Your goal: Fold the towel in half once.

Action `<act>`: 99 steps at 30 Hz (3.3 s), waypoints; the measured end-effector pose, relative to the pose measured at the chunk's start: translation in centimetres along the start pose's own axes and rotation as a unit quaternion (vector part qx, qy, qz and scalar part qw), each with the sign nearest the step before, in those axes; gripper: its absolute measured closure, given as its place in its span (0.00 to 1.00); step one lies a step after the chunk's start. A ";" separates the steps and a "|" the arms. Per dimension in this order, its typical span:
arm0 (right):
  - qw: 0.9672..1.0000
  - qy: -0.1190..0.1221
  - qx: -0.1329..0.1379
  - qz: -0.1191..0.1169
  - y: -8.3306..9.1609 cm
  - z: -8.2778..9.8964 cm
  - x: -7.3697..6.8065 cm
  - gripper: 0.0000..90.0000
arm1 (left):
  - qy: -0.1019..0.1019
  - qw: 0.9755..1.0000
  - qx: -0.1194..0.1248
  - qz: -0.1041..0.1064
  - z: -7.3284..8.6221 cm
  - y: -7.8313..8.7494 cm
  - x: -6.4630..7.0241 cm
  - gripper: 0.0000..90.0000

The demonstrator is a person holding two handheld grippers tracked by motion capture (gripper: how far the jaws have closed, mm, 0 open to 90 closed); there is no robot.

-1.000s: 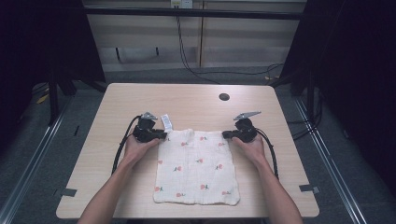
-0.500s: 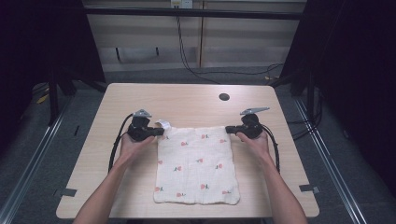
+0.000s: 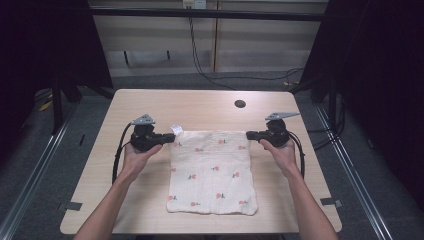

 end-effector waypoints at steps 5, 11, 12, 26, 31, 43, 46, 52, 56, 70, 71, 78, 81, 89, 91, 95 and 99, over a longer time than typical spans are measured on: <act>1.000 0.017 0.005 -0.012 1.6 0.3 -1.3 0.97 | -0.029 0.999 0.000 0.016 0.1 1.3 1.8 0.97; 0.999 0.026 0.020 -0.018 3.4 0.3 -2.5 0.98 | -0.042 0.999 0.011 0.024 0.0 2.6 3.1 0.97; 0.999 0.027 0.022 -0.020 3.7 0.5 -2.7 0.98 | -0.042 0.999 0.010 0.026 0.1 2.9 3.2 0.97; 0.998 0.063 0.006 -0.025 6.6 2.2 -5.8 0.98 | -0.057 0.997 0.002 0.045 1.8 5.0 5.5 0.97; 0.996 0.080 -0.001 -0.032 7.5 3.2 -7.0 0.98 | -0.066 0.996 0.000 0.053 2.3 6.2 6.5 0.97; 0.995 0.092 -0.024 -0.041 7.5 6.5 -8.4 0.98 | -0.057 0.997 -0.022 0.056 4.6 6.3 7.8 0.96; 0.995 0.092 -0.023 -0.043 7.6 7.1 -8.5 0.98 | -0.053 0.996 -0.030 0.062 5.8 5.8 8.2 0.96; 0.996 0.073 -0.030 -0.040 6.7 9.7 -7.8 0.97 | -0.054 0.994 -0.059 0.072 6.9 4.5 8.6 0.96; 0.996 0.069 -0.037 -0.049 7.1 10.4 -7.6 0.93 | -0.065 0.992 -0.069 0.085 7.2 4.3 8.8 0.96; 0.992 0.080 -0.069 -0.061 6.3 11.6 -8.9 0.89 | -0.070 0.987 -0.106 0.099 8.7 4.3 9.7 0.90; 0.992 0.081 -0.070 -0.060 6.2 11.6 -8.9 0.89 | -0.067 0.987 -0.108 0.100 8.8 4.4 9.8 0.88; 0.994 0.071 -0.066 -0.040 6.0 11.4 -8.5 0.84 | -0.061 0.988 -0.100 0.100 8.9 5.3 10.0 0.78; 0.995 0.067 -0.065 -0.031 5.7 11.2 -8.2 0.81 | -0.053 0.990 -0.089 0.094 8.7 5.6 9.2 0.75; 0.995 0.066 -0.070 -0.007 4.3 10.5 -7.7 0.72 | -0.033 0.994 -0.077 0.070 8.2 5.3 7.6 0.76; 0.994 0.075 -0.077 0.006 3.5 10.1 -7.5 0.67 | -0.037 0.993 -0.083 0.075 8.0 4.7 7.7 0.78; 0.995 0.060 -0.076 0.012 2.3 9.1 -6.6 0.63 | -0.050 0.990 -0.106 0.081 7.5 2.6 8.0 0.79; 0.994 0.061 -0.085 0.025 1.0 8.3 -6.1 0.63 | -0.053 0.988 -0.123 0.074 7.6 1.3 7.9 0.77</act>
Point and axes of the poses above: each handheld gripper's, and its own axes: y roughly backward along the jaws, z roughly out of its underside, x roughly to its right, the point moved 2 cm from there along -y, roughly forward along the jaws, and after that the axes turned 4 degrees about -y, right-handed, at the moved point
